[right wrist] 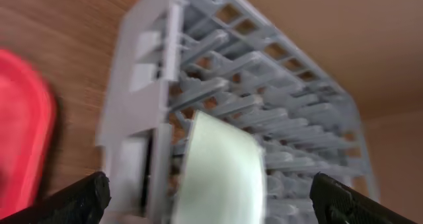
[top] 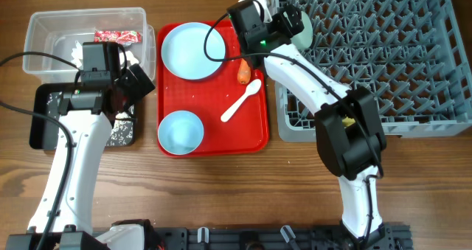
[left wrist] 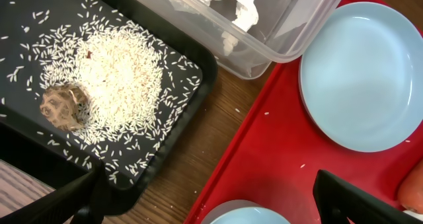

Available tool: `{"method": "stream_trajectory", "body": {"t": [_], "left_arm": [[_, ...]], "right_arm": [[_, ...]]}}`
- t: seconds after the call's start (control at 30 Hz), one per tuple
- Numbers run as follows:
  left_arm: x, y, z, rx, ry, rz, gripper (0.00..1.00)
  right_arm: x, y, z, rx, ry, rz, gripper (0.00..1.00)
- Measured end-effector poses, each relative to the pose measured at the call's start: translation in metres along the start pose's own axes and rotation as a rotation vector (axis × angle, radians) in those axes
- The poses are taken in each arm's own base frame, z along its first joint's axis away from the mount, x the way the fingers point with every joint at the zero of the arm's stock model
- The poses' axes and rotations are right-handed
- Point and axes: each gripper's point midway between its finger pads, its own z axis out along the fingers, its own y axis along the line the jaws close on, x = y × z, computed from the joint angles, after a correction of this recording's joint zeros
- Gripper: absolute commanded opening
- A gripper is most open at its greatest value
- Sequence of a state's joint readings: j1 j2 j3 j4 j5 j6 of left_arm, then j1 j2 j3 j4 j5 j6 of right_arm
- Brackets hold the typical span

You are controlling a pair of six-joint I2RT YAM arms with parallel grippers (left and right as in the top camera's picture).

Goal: Sort waste into correct bins and load items into the dishwasher rack
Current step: 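Move the right gripper back to the red tray and grasp the blue bowl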

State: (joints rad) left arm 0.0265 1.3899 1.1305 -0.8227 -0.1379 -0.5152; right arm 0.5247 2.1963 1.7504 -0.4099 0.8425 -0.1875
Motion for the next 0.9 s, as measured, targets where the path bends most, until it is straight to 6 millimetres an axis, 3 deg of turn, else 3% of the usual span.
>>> {"method": "stream_trajectory", "body": {"t": [0.1,0.17,0.27,0.4,0.53,0.6,0.77,0.87,0.9], "left_arm": [[0.0,0.0,0.0,0.0,-0.001,0.0,1.0],[0.0,0.0,0.0,0.0,-0.001,0.0,1.0],[0.0,0.0,0.0,0.0,0.0,0.0,1.0],[0.0,0.0,0.0,0.0,0.0,0.0,1.0],[0.0,0.0,0.0,0.0,0.0,0.0,1.0],[0.0,0.0,0.0,0.0,0.0,0.0,1.0],[0.0,0.0,0.0,0.0,0.0,0.0,1.0],[0.0,0.0,0.0,0.0,0.0,0.0,1.0],[0.0,0.0,0.0,0.0,0.0,0.0,1.0]], "right_arm": [[-0.009,-0.001,-0.024,-0.152,-0.023,0.033,1.0],[-0.008,-0.009,-0.063,-0.328,-0.017,0.027,1.0],[-0.007,-0.012,-0.138,-0.658,-0.052,0.037,1.0],[0.014,0.021,-0.196,-1.032,0.019,0.024,0.99],[0.037,0.046,-0.212,-1.186,0.19,0.16,0.97],[0.065,0.068,-0.216,-1.241,0.351,0.241,0.95],[0.088,0.114,-0.237,-1.29,0.456,0.284,0.87],[0.103,0.139,-0.25,-1.283,0.506,0.303,0.72],[0.11,0.149,-0.252,-1.273,0.52,0.31,0.56]]}}
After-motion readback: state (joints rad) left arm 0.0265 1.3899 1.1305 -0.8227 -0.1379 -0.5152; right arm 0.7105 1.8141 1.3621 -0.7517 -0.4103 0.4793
